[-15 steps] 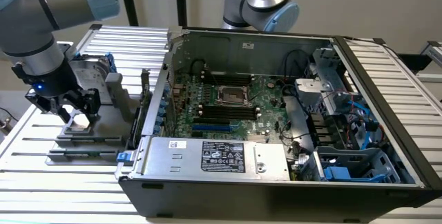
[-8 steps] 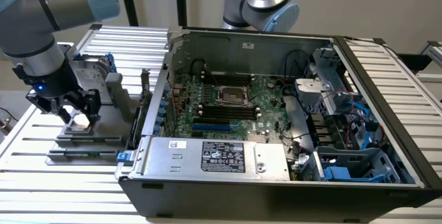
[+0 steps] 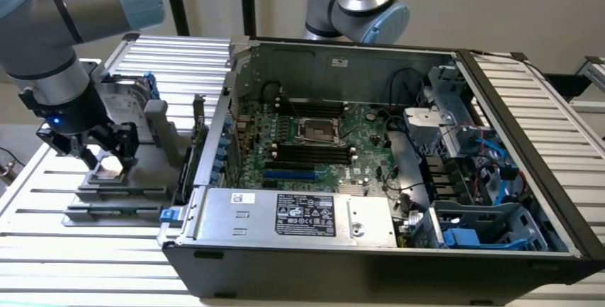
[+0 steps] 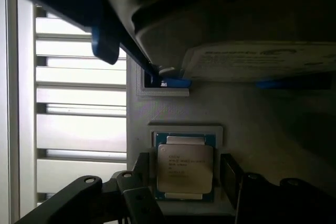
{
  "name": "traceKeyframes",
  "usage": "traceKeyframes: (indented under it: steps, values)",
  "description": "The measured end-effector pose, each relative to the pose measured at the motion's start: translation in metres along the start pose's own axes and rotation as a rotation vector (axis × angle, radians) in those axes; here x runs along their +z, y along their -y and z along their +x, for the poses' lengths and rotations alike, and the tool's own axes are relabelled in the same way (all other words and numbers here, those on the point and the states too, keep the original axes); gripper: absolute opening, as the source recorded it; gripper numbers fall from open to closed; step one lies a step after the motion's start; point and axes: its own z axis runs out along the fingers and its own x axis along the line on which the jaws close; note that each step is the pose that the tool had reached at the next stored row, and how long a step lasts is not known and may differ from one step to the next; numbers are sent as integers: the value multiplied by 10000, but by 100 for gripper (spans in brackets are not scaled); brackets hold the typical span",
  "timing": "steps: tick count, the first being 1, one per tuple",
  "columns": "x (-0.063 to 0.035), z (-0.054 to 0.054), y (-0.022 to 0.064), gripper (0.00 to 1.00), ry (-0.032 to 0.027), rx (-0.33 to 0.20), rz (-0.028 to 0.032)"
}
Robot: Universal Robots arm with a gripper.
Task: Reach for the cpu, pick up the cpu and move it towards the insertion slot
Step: 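Pick up the cpu and move it towards the insertion slot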
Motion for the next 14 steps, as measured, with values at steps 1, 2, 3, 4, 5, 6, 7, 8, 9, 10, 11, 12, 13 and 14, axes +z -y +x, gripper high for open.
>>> traceKeyframes:
  steps: [1, 2, 3, 4, 5, 6, 7, 8, 9, 10, 11, 12, 13, 14]
  values:
    - [1, -1, -1, 65, 0, -7, 0]
    - [1, 0, -1, 65, -1, -12, 1]
    - [2, -1, -2, 65, 0, -17, 0]
    - [3, -1, -3, 65, 0, -22, 0]
    - [3, -1, -4, 63, -1, -27, 0]
    - [3, -2, -4, 63, -2, -32, 1]
    - [2, -2, -5, 57, -3, -37, 1]
    - [3, -2, -5, 57, -3, -42, 1]
    - [3, -2, -5, 54, -2, -47, 1]
    - [4, -3, -5, 54, -2, -52, 1]
    - [4, -3, -6, 54, -2, -57, 0]
    - [4, -3, -5, 54, -2, -61, 1]
    - [4, -3, -6, 54, -2, -65, 1]
    - [4, -4, -6, 54, -2, -70, 1]
